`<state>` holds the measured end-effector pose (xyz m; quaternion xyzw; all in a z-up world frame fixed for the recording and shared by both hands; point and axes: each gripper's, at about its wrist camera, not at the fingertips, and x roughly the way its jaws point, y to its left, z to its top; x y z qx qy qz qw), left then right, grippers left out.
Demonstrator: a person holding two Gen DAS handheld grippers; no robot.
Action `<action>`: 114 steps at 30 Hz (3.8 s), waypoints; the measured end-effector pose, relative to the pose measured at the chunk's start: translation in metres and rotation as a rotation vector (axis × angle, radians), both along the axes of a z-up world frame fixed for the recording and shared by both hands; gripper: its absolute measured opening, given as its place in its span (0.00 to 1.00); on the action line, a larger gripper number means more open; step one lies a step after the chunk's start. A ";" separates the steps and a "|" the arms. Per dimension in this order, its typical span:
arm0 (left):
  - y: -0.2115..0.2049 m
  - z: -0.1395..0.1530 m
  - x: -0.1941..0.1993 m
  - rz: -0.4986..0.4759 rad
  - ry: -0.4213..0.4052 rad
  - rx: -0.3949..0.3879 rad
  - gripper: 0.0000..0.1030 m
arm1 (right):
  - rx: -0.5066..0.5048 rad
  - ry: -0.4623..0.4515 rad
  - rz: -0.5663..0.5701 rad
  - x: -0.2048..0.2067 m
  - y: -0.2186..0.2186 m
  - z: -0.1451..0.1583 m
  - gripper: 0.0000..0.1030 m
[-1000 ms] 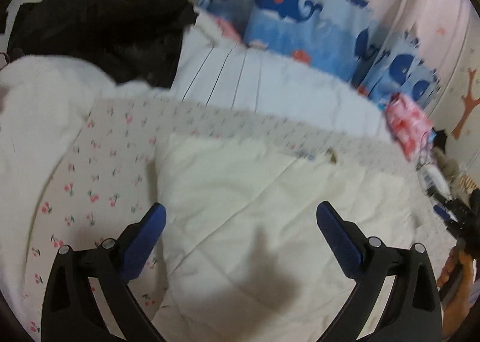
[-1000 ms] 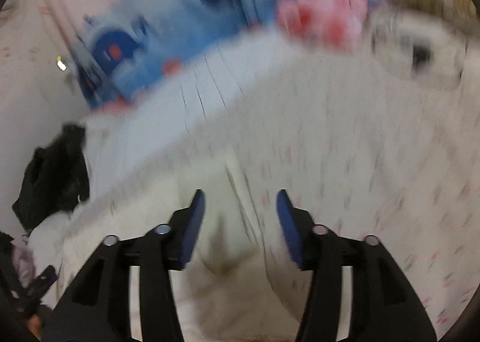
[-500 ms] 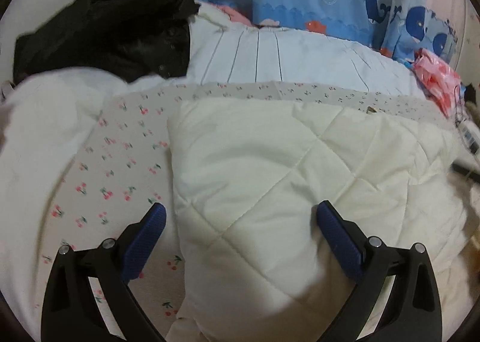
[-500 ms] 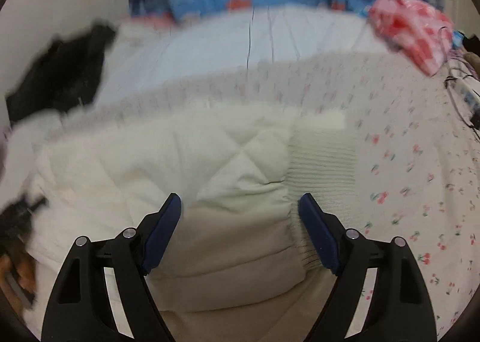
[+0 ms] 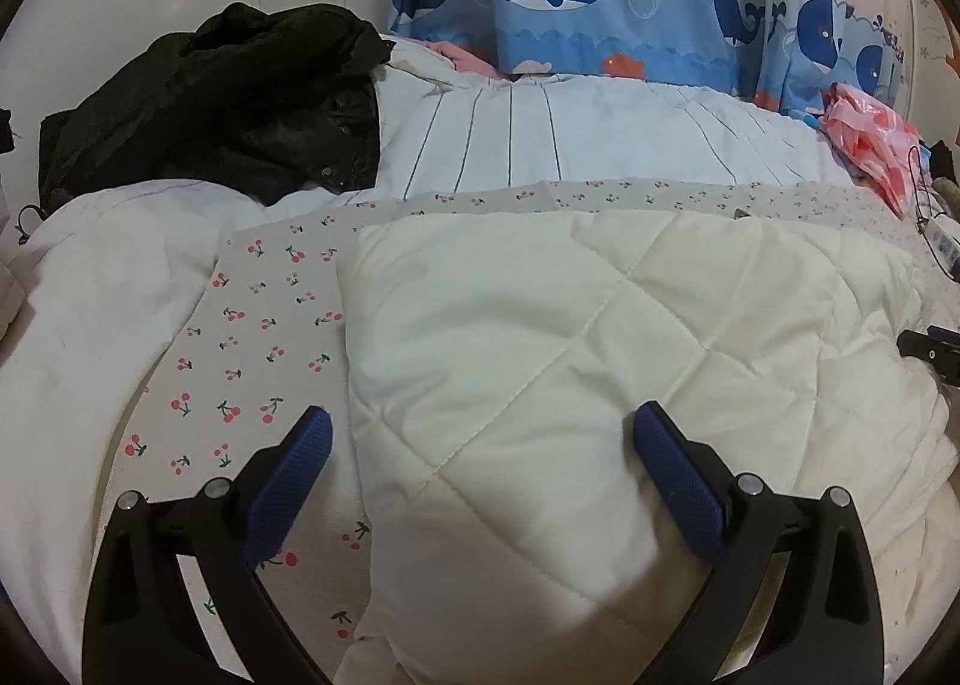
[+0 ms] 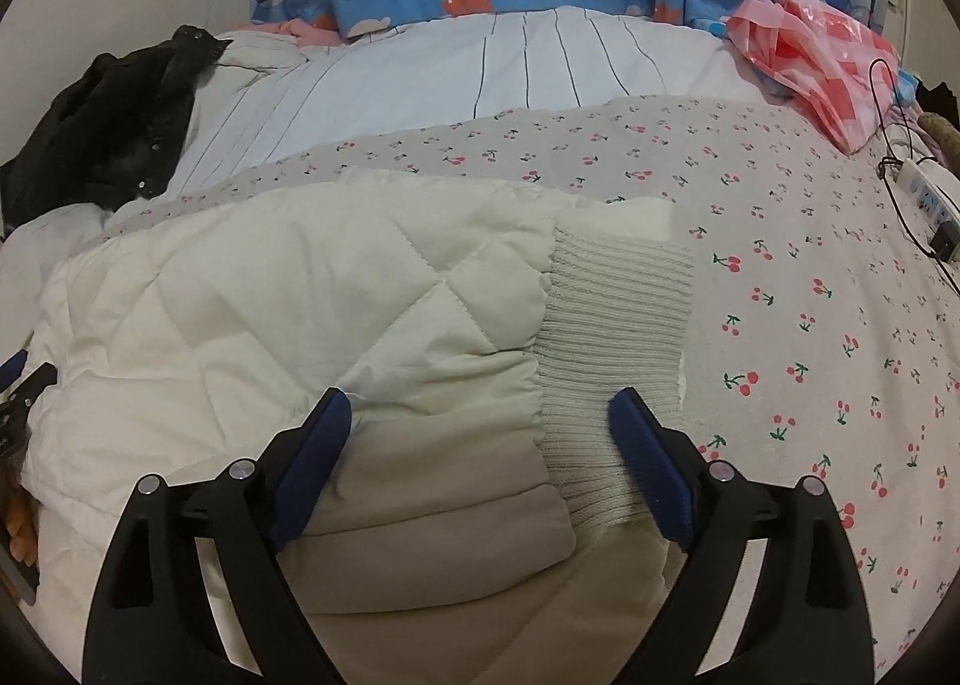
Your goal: Fold large clothes
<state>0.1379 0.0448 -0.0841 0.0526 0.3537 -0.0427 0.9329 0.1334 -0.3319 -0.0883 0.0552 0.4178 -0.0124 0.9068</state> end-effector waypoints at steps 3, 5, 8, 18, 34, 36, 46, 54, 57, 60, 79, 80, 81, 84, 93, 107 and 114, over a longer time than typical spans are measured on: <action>0.000 0.000 0.000 0.000 0.000 -0.005 0.94 | 0.012 -0.039 -0.015 -0.007 -0.003 0.009 0.83; 0.001 -0.001 0.000 0.002 0.001 -0.012 0.94 | -0.005 -0.125 -0.058 -0.018 -0.005 0.023 0.83; 0.001 -0.002 0.000 0.001 -0.003 -0.016 0.94 | -0.034 -0.119 -0.089 -0.018 -0.010 0.026 0.83; 0.000 -0.004 -0.002 0.001 -0.025 0.003 0.94 | 0.080 0.023 -0.119 -0.003 -0.032 -0.013 0.93; -0.001 -0.005 -0.002 0.000 -0.040 0.013 0.94 | -0.196 -0.152 -0.118 -0.019 0.006 0.011 0.93; -0.001 -0.006 -0.002 -0.002 -0.040 0.009 0.94 | -0.111 -0.025 -0.104 -0.003 -0.003 -0.015 0.93; 0.060 0.007 -0.006 -0.047 0.203 -0.328 0.94 | 0.244 0.050 -0.149 -0.039 -0.058 0.025 0.93; 0.163 -0.006 -0.118 0.031 0.413 -0.467 0.94 | 0.416 0.192 -0.121 -0.182 -0.123 0.016 0.93; 0.172 -0.018 -0.152 0.005 0.473 -0.512 0.94 | 0.555 0.190 -0.073 -0.241 -0.132 0.006 0.93; 0.162 -0.018 -0.188 -0.059 0.515 -0.502 0.94 | 0.657 0.186 -0.012 -0.279 -0.129 0.003 0.93; 0.152 -0.041 -0.293 -0.058 0.720 -0.657 0.94 | 0.983 0.226 0.212 -0.370 -0.111 -0.005 0.93; 0.151 -0.041 -0.293 -0.042 0.714 -0.662 0.93 | 0.981 0.211 0.208 -0.372 -0.111 -0.006 0.93; 0.151 -0.039 -0.293 -0.026 0.705 -0.670 0.86 | 0.985 0.197 0.204 -0.374 -0.109 -0.006 0.88; 0.149 -0.036 -0.293 -0.002 0.699 -0.690 0.39 | 1.004 0.152 0.181 -0.374 -0.104 -0.004 0.47; 0.146 0.048 -0.289 -0.085 0.527 -0.792 0.15 | 1.073 -0.093 0.182 -0.345 -0.084 0.070 0.14; 0.173 0.095 -0.382 -0.234 0.458 -0.841 0.14 | 1.015 -0.073 0.252 -0.444 -0.121 0.105 0.14; 0.211 0.010 -0.397 -0.213 0.610 -0.895 0.33 | 1.083 0.134 0.156 -0.472 -0.155 0.014 0.70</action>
